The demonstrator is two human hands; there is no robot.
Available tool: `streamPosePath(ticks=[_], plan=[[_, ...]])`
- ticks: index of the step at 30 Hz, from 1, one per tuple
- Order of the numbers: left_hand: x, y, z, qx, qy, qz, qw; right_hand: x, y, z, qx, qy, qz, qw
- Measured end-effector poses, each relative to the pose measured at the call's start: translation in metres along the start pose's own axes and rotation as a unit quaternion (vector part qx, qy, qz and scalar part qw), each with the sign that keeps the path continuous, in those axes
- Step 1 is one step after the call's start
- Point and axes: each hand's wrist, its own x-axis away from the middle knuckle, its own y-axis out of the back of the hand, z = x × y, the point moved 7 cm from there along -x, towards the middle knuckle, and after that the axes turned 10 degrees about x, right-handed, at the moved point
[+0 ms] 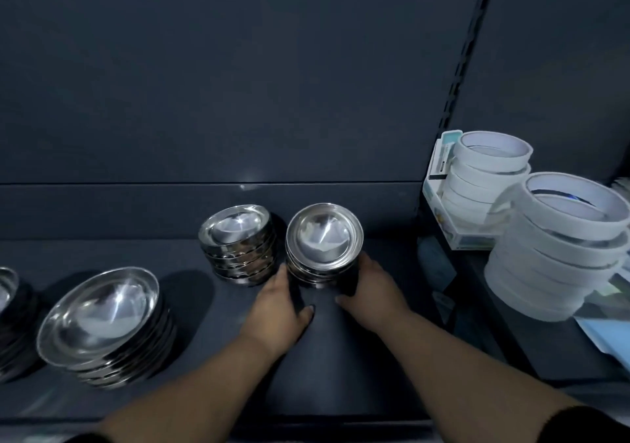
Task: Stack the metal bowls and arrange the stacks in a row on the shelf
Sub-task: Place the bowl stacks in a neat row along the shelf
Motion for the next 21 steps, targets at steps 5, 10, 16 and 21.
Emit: streamPosePath(ticks=[5, 10, 16, 21], plan=[[0.004, -0.002, -0.006, 0.009, -0.023, 0.003, 1.000, 0.005, 0.002, 0.001, -0.034, 0.007, -0.019, 0.999], [0.020, -0.007, -0.012, 0.019, -0.054, 0.019, 0.998, 0.033, 0.009, -0.003, -0.082, -0.006, -0.050, 0.995], [0.048, -0.015, -0.021, 0.041, -0.089, 0.071, 0.993, 0.087, 0.016, -0.023, -0.107, -0.057, -0.078, 0.990], [0.072, -0.019, -0.033, 0.067, -0.138, 0.113, 0.982, 0.123, 0.023, -0.041, -0.133, -0.109, -0.072, 0.982]])
